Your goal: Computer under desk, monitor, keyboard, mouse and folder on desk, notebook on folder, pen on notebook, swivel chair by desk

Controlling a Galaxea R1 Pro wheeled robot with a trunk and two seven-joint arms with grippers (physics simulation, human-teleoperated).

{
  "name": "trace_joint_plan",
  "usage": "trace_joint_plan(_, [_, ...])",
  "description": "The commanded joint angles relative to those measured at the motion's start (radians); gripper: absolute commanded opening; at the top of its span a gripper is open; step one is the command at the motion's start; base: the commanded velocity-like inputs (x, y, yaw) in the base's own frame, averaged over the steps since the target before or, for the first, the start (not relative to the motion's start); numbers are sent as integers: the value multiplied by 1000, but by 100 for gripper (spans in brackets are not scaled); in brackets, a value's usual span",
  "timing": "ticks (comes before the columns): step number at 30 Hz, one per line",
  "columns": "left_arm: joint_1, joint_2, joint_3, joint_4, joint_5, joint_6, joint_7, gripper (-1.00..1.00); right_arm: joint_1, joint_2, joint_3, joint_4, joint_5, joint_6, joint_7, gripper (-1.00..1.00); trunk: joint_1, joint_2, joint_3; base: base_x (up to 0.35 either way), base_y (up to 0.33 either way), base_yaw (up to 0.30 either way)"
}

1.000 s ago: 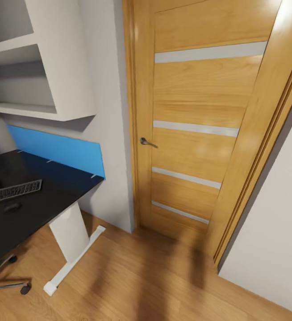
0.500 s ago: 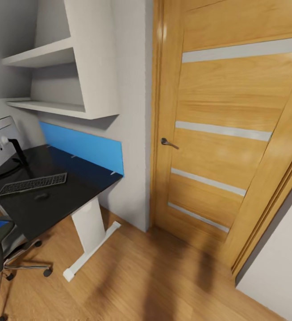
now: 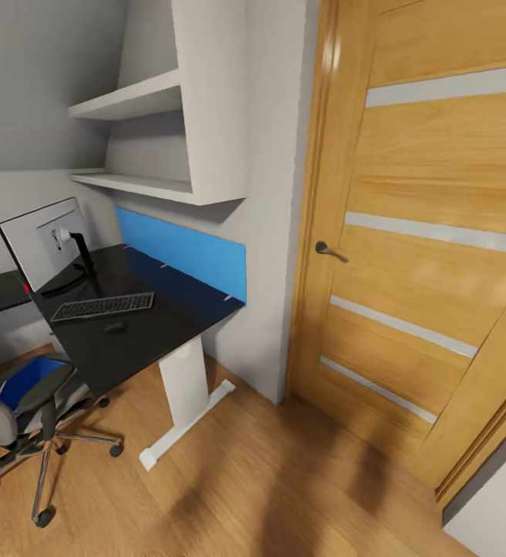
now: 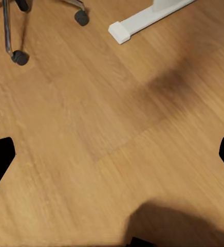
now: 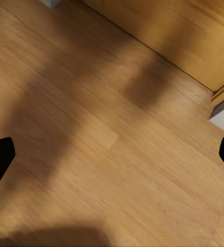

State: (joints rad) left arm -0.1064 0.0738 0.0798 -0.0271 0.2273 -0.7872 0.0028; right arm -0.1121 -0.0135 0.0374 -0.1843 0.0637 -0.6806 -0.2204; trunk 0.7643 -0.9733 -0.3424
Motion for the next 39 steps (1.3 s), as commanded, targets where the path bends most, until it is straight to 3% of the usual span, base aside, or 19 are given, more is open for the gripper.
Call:
trace_joint_plan(1, [-1, 0, 8, 1, -6, -3, 0, 100, 0, 0, 4, 0, 7, 0, -10, 100, 0, -1, -1, 0, 0, 280])
trace_joint_plan(39, [-1, 0, 8, 1, -6, -2, 0, 100, -1, 0, 5, 0, 7, 1, -8, 100, 0, -1, -1, 0, 0, 267])
